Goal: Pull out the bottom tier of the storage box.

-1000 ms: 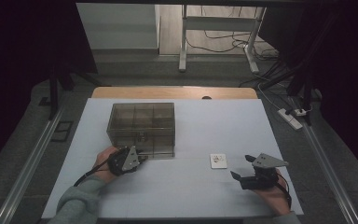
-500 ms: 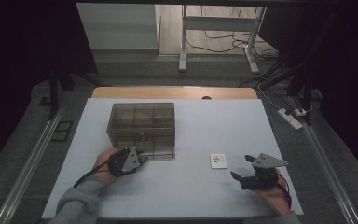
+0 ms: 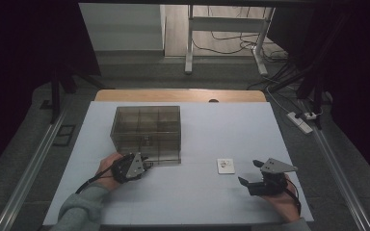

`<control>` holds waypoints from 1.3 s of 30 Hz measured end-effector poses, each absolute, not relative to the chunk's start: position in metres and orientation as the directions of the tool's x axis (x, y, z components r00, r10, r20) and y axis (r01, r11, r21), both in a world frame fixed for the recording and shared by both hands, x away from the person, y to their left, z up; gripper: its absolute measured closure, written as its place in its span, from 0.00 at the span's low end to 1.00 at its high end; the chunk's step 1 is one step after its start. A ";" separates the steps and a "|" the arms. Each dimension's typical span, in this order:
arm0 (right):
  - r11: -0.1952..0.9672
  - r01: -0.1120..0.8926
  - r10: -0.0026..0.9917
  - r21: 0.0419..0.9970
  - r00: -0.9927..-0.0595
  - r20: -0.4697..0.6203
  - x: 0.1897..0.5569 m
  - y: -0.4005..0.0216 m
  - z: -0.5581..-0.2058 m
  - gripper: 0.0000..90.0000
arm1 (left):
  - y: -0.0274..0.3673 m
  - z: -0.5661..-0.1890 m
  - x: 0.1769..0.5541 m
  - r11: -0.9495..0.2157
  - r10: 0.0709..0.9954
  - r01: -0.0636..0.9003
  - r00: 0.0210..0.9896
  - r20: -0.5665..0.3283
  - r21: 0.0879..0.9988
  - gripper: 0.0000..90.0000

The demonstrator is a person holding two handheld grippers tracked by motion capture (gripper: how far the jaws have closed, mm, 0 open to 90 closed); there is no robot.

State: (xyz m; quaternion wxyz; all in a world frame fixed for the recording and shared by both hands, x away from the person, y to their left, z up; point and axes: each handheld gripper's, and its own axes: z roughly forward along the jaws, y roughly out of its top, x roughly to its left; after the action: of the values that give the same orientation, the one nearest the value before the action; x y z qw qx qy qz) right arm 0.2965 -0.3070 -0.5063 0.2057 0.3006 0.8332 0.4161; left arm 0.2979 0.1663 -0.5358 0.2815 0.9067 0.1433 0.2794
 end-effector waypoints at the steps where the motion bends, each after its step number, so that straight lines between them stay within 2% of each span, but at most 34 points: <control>1: 0.473 0.330 0.672 0.817 -0.735 -0.092 0.296 -0.307 -0.506 0.15 | 0.166 -0.536 0.297 -0.800 0.418 0.104 0.803 0.424 0.591 0.72; 39: 0.478 0.331 0.670 0.814 -0.736 -0.094 0.297 -0.307 -0.507 0.15 | 0.167 -0.533 0.285 -0.801 0.403 0.096 0.817 0.413 0.591 0.72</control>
State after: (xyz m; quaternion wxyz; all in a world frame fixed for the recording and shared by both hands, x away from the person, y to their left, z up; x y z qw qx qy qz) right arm 0.2969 -0.3069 -0.5071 0.2050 0.2996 0.8349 0.4136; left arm 0.2851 0.1675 -0.5335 0.2839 0.9098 0.1371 0.2698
